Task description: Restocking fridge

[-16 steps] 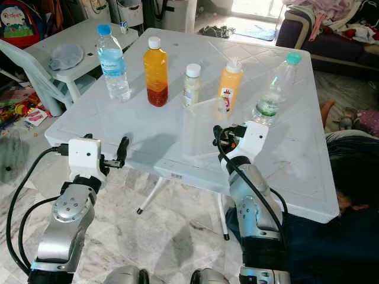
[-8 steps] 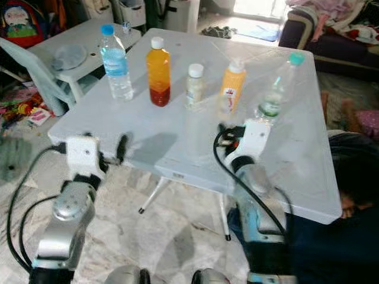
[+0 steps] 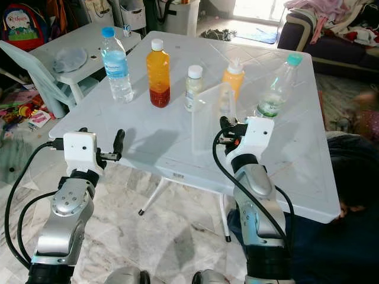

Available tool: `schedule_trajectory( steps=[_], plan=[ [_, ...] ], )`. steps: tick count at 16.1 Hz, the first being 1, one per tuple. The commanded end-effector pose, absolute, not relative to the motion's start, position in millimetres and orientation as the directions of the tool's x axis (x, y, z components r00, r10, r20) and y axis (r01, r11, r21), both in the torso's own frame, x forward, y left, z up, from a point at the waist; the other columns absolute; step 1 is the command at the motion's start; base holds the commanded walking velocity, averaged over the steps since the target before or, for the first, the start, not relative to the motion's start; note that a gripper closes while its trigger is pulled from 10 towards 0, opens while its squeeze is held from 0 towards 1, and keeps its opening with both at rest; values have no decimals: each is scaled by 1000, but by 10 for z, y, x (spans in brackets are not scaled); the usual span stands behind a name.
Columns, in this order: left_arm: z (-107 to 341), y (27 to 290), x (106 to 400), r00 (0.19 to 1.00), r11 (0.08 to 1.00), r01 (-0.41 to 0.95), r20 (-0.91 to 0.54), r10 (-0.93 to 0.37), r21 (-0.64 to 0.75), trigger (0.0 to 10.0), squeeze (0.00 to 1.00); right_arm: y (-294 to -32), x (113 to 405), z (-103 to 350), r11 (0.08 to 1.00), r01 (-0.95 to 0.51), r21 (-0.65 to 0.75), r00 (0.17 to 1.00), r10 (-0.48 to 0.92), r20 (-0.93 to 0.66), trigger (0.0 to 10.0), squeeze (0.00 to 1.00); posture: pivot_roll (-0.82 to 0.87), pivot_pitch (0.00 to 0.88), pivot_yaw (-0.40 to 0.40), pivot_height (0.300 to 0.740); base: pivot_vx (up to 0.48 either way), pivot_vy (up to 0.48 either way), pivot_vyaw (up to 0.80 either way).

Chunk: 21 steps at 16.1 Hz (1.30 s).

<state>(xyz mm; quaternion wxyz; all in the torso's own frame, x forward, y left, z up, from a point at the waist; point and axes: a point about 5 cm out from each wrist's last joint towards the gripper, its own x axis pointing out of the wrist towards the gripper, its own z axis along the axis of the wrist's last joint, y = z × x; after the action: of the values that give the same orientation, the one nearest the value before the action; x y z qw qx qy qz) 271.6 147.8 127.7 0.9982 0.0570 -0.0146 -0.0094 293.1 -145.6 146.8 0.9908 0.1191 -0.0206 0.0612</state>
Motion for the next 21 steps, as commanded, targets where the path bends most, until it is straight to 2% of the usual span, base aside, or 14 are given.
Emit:
schedule_trajectory(
  steps=[1,2,3,8,9,12,18,21],
  plan=[
    [1275,1484,2729,999,992,7,30,-11,124,10000,0,-1438,2941,1547,957,-151,247,987,131,97,0,0,62,5,3,740,0,0,0],
    [1276,1480,2732,999,992,7,31,-11,124,10000,0,-1419,2939,1550,957,-164,239,985,144,98,3882,0,61,4,1,740,0,0,0],
    [1279,1478,2738,999,992,7,32,-11,124,10000,0,-1410,2941,1534,957,-162,239,986,146,81,10000,0,61,4,2,740,0,0,0],
    [1279,1470,2750,999,992,10,33,-14,122,10000,0,-1417,2946,1536,957,-158,242,986,141,85,10000,0,60,2,4,740,0,0,0],
    [1277,1465,2752,999,992,11,32,-15,123,10000,0,-1393,2944,1548,964,-185,190,981,170,92,10000,0,60,2,3,740,0,0,0],
    [1267,1462,2741,999,993,9,30,-13,121,10000,0,-1314,2919,1577,960,-240,145,968,224,118,10000,0,63,2,0,740,0,0,800],
    [1219,1510,2714,1000,993,-1,10,0,116,10000,0,-1240,2919,1548,942,-297,155,952,280,121,10000,0,69,0,-6,740,0,0,800],
    [1189,1501,2693,1000,993,-3,1,3,115,10000,0,-1185,2898,1509,934,-316,166,947,300,113,10000,0,74,0,-6,740,0,220,800]
  ],
)
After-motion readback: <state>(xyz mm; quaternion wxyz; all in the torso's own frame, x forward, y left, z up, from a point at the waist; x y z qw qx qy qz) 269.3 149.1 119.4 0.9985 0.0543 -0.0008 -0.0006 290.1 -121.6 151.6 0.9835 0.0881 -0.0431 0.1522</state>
